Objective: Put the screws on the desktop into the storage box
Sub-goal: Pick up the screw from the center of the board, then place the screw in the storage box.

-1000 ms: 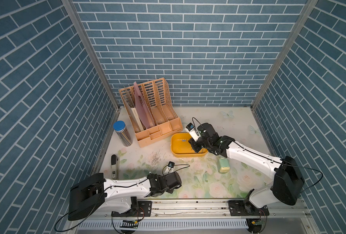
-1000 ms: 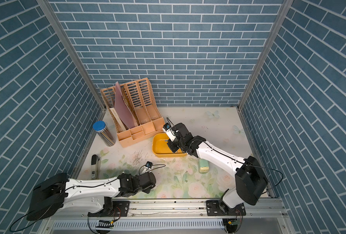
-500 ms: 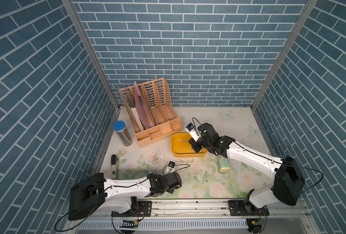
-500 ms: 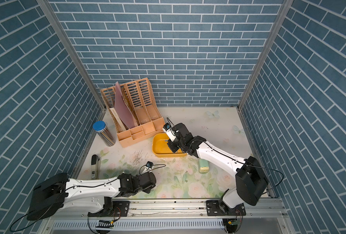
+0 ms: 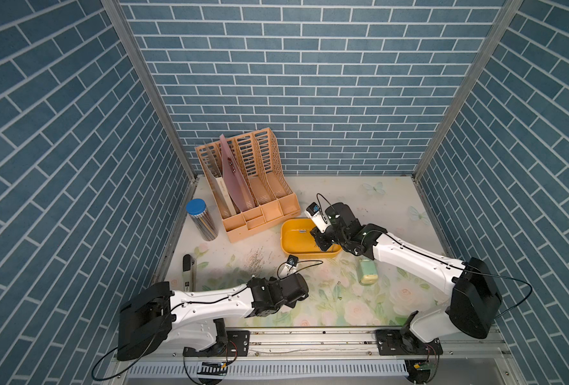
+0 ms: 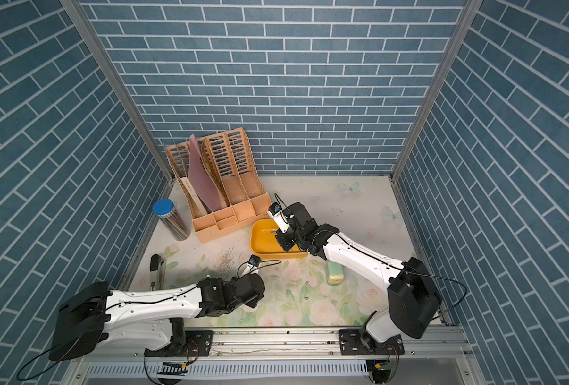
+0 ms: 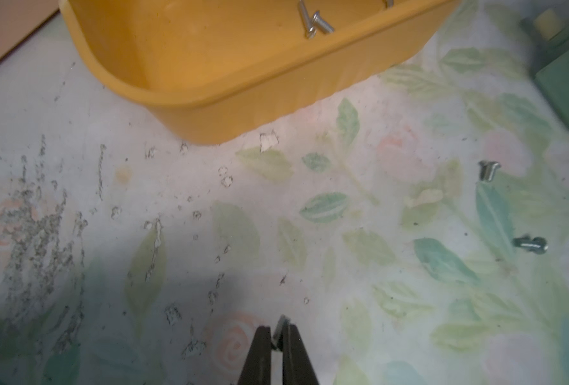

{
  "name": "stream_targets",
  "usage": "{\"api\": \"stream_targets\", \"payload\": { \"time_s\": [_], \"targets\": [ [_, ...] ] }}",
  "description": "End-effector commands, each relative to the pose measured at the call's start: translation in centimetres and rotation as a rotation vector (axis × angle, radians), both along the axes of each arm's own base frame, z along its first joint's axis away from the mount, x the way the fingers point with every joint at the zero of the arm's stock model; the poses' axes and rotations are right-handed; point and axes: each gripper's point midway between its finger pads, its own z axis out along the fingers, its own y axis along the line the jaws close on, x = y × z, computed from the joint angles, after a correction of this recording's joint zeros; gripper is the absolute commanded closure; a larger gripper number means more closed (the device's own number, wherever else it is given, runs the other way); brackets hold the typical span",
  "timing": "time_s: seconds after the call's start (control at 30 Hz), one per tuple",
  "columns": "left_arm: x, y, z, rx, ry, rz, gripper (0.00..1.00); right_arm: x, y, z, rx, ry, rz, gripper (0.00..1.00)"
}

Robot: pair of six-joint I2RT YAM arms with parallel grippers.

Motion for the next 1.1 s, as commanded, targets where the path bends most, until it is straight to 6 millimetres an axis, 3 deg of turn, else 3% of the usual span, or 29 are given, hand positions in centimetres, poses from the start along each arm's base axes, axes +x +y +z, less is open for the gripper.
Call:
{"api": "stream_targets", "payload": {
  "time_s": [0.0,0.17,0.27,0.43,0.63,0.87,1.07],
  "targets": [
    [2.6,-0.3,2.3,0.02,-0.07,-0.015,1.0,0.4,-1.0,1.0,0.016,-0.036,-0.055,0.84],
    [6.9,-1.6,6.4,-0.049,-0.118,-0.028,1.0,1.5,-2.4,1.2,0.015,-0.053,-0.119,0.84],
    [10.0,-2.4,7.2,-0.081,-0.102,-0.037,1.0,1.6,-2.5,0.8,0.008,-0.047,-0.123,0.84],
    [13.6,-4.2,5.8,-0.078,-0.033,-0.072,1.0,2.0,-3.2,0.6,-0.017,-0.059,-0.152,0.84],
    [16.6,-4.1,2.3,-0.046,0.048,-0.072,1.0,1.6,-4.4,0.8,-0.028,-0.067,-0.173,0.83],
    [17.4,-4.0,0.9,0.015,0.053,-0.079,0.82,-0.6,-6.1,-0.3,-0.02,-0.017,-0.184,0.81],
    [17.9,-4.1,1.1,-0.009,0.016,-0.074,0.44,-4.8,-7.6,-1.6,0.086,0.08,-0.167,0.79]
  ]
}}
